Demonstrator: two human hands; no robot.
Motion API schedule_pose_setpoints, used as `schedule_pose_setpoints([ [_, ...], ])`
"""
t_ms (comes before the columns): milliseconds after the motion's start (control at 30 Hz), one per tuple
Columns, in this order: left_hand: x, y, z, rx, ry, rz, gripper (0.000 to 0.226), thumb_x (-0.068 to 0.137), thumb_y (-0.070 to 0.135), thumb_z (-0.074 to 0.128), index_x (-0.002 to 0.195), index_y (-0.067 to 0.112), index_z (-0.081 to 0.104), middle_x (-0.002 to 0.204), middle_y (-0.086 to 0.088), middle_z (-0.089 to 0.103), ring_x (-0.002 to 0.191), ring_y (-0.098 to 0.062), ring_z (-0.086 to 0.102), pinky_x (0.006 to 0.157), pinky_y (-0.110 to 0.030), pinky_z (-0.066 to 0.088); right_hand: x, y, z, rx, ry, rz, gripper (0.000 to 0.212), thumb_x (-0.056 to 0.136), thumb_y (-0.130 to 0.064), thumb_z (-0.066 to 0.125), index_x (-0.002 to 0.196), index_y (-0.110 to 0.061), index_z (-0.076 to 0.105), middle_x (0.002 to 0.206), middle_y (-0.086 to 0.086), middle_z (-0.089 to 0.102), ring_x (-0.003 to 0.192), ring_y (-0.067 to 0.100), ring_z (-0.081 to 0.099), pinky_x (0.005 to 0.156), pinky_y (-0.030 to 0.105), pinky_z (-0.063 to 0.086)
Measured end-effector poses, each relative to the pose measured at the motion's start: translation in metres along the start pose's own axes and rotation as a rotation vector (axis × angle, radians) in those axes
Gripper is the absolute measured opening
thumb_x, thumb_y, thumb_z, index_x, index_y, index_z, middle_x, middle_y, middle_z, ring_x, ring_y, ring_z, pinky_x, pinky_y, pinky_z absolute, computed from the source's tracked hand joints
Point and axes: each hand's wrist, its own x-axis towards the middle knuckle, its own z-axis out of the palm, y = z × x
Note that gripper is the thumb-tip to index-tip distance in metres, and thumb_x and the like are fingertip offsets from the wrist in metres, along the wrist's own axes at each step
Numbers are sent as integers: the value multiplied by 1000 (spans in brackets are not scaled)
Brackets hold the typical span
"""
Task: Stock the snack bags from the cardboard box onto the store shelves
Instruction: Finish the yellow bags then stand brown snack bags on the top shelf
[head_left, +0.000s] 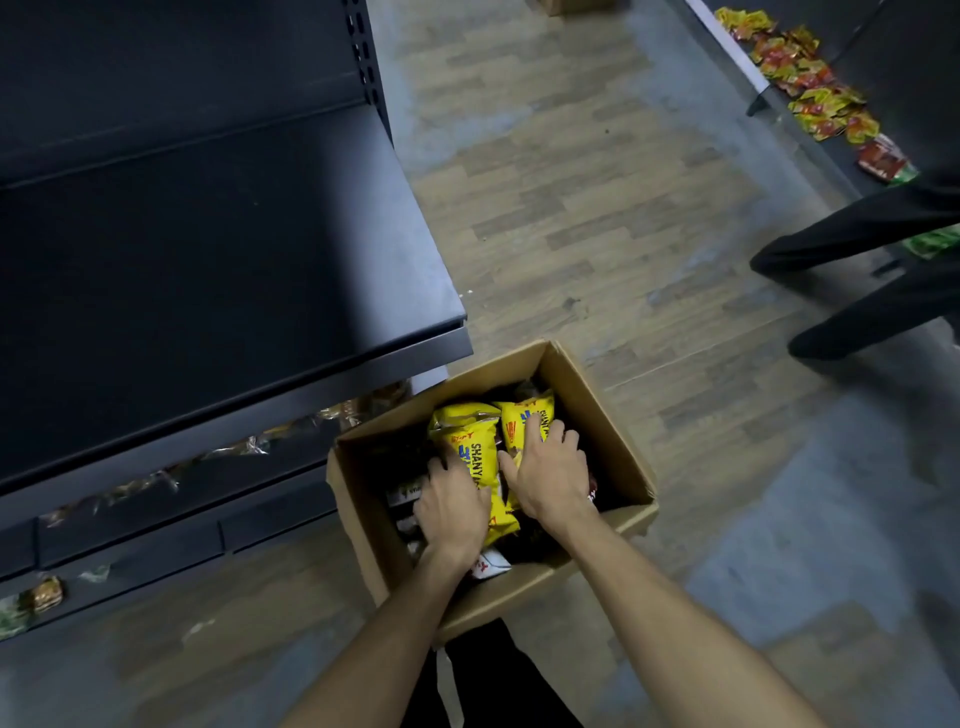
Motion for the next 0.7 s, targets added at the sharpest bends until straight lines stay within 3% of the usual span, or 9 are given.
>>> schedule_pose_setpoints([
  [100,11,-8,-4,52,-46,34,55,87,30,68,133,17,42,125,-10,52,110,-32,60,85,-41,49,0,-1,13,-50,31,3,88,86,-66,49,150,-8,33,119,24,54,97,34,54,75,42,48],
  [200,16,-16,-10,77,-55,21,42,90,25,60,130,22,46,121,-8,55,108,-31,61,84,-42,50,4,-4,19,-67,15,-16,90,92,-66,35,156,-10,5,135,26,41,112,34,46,92,42,39],
  [267,13,-13,-13,39,-46,-7,45,89,28,57,131,22,45,119,-9,55,105,-34,61,83,-43,50,6,-5,13,-115,-27,-40,88,94,-63,30,155,-10,-5,139,24,36,119,33,40,98,42,34],
  [400,-2,5,-4,14,-3,21,78,84,57,58,144,17,28,120,-10,54,108,-35,60,83,-41,48,7,5,3,-105,1,-30,85,94,-56,42,155,-8,6,136,21,42,119,32,44,95,40,39],
  [567,7,-1,3,140,-80,6,75,81,63,61,134,13,43,124,-10,55,113,-31,57,86,-39,49,-4,12,17,-66,-14,-89,91,95,-57,43,154,-2,1,132,23,41,112,31,48,93,37,43],
  [700,5,-6,-6,28,-99,-1,71,84,57,62,139,17,38,126,-13,51,113,-36,57,88,-41,48,-2,5,2,-39,-33,-91,86,97,-49,47,154,-4,1,134,23,41,112,32,50,90,38,45],
])
